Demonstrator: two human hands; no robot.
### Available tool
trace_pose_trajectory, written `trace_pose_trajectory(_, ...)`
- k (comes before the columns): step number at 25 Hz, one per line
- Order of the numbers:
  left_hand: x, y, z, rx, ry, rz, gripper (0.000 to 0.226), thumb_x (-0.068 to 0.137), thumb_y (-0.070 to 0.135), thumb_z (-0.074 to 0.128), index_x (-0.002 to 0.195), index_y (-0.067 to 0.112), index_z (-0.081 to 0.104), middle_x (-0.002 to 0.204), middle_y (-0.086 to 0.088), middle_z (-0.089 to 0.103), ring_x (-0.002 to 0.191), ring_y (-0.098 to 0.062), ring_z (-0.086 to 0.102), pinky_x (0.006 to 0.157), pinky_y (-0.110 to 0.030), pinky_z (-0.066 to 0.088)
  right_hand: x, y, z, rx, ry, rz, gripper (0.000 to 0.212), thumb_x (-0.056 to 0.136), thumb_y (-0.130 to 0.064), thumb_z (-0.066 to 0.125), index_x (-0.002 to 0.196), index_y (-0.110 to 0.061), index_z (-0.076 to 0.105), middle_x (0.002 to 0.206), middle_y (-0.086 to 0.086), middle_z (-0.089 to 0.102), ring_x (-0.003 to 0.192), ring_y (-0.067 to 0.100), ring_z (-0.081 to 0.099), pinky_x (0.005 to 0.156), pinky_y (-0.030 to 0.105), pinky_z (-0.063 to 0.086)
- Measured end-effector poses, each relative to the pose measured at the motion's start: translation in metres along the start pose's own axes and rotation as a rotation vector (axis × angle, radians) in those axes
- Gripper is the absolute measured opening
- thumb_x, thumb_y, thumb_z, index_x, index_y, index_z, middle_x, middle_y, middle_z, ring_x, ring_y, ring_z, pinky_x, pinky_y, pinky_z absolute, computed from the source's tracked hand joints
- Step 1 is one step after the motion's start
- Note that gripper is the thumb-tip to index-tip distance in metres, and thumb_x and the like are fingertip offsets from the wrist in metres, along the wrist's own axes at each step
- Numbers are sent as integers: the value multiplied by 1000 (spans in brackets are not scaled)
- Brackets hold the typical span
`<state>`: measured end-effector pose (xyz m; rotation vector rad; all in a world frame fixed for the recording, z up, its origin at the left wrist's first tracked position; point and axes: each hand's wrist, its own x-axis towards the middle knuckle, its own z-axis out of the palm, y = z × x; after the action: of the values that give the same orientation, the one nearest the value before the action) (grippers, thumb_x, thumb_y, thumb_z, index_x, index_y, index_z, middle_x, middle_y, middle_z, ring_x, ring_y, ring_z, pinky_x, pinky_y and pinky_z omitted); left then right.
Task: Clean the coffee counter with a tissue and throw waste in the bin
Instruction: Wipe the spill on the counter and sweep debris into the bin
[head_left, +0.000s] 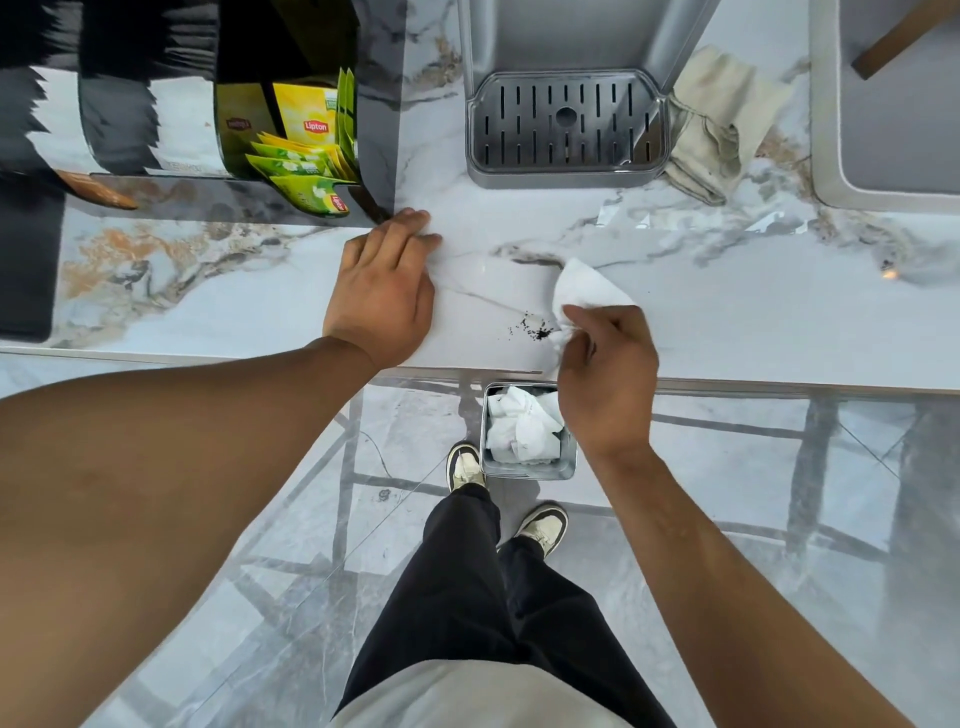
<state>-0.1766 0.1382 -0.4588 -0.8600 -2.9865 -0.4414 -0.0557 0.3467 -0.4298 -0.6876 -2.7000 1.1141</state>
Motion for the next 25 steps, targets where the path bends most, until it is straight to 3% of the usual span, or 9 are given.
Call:
trace_pose_trajectory(5,0,-3,3,6,14,4,39,91,17,39,126,10,53,144,-12,49,135,-31,43,102,-46,36,17,11,-13,115,236,292,32,85,1,52,103,-13,75,109,11,66,100,23,65,87,11,37)
trace_pose_trajectory(10,0,-2,3,-9,20,-1,39,90,17,40,125,9,54,144,-11,49,135,-30,43,101,-45,36,13,2,-12,-3,-1,25,34,82,6,53,102,-11,75,107,13,65,99,25,64,89,16,41)
trace_pose_trajectory(13,-1,-2,3,-5,18,-2,38,90,16,40,125,10,54,144,-11,50,136,-30,43,102,-45,36,49,2,-16,-128,-16,-163,37,80,9,51,103,-10,75,104,14,63,99,31,61,90,21,42)
trace_pose_trajectory(15,0,-1,1,-12,13,-3,38,90,16,40,125,10,54,144,-11,50,136,-30,43,102,-45,35,78,-1,-8,-162,-159,-314,40,82,14,49,104,-8,74,103,15,63,101,36,57,90,23,40)
trace_pose_trajectory(19,-1,-2,2,-14,18,-2,38,91,17,39,125,10,54,144,-11,50,136,-30,43,103,-46,36,97,-12,5,-125,-610,-621,41,83,18,52,102,-9,76,101,13,66,94,33,55,84,27,39)
trace_pose_trajectory(23,-1,0,1,-17,14,-7,38,90,17,39,125,10,55,143,-11,50,136,-30,43,103,-46,36,81,-3,-16,-80,-825,-791,38,82,21,57,98,-7,77,96,11,69,91,31,58,82,39,48)
trace_pose_trajectory(25,-1,0,1,-19,12,-4,39,91,17,38,126,9,54,144,-11,50,136,-30,43,103,-46,37,65,5,-31,-112,-930,-775,36,81,21,59,96,-7,78,95,9,69,93,30,58,83,44,49)
